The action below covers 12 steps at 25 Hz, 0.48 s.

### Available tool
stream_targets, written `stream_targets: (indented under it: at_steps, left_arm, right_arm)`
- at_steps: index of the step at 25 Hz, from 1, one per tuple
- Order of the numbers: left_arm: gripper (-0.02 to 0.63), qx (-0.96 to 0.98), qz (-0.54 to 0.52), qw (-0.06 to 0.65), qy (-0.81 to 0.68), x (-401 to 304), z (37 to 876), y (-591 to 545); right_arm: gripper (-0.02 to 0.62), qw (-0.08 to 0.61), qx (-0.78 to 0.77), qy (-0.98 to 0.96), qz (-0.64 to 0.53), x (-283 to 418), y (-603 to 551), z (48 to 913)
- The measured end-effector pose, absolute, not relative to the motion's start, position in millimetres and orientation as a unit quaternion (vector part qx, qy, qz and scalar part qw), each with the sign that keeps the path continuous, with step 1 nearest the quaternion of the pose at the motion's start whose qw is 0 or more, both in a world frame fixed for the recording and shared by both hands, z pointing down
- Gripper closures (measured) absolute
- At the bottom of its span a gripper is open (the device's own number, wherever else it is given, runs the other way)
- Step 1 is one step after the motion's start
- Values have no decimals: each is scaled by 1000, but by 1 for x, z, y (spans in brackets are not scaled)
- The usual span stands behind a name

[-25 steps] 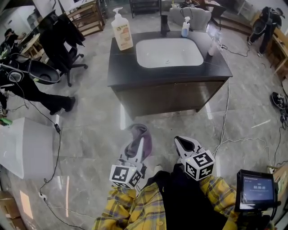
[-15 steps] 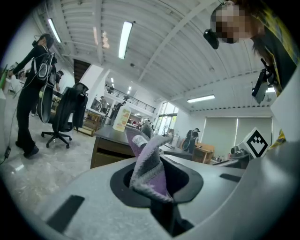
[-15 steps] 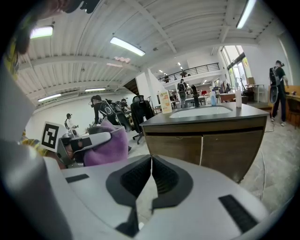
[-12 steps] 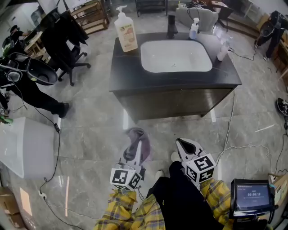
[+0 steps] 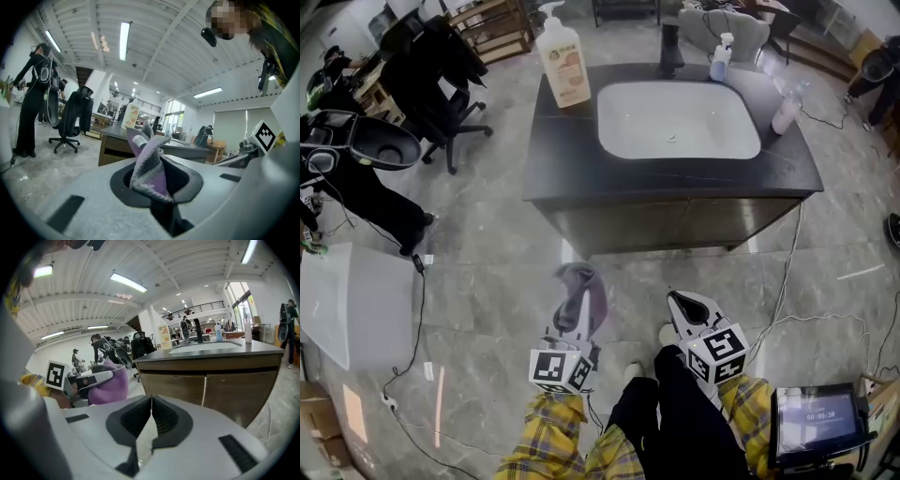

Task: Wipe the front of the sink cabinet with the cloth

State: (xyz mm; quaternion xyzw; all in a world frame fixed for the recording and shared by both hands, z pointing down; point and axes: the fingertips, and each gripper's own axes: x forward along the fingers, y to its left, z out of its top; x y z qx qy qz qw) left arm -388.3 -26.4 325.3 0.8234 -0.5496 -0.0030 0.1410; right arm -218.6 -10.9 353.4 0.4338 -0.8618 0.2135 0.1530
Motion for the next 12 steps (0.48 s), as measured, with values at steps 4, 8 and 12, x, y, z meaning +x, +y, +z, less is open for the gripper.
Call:
stream_targets:
  at_steps: [4, 8, 12]
  left_arm:
    - [557, 817, 2, 143, -559, -393, 342, -44]
    - [557, 812, 11, 148, -565, -396, 365, -56]
    - [557, 805, 19, 155, -573, -398, 385, -65]
  right_arm:
    - [589, 156, 428, -866, 208, -224, -33, 368]
    - [589, 158, 422, -870, 202, -230, -51, 385]
    - [589, 158, 411, -874, 205, -239, -65, 400]
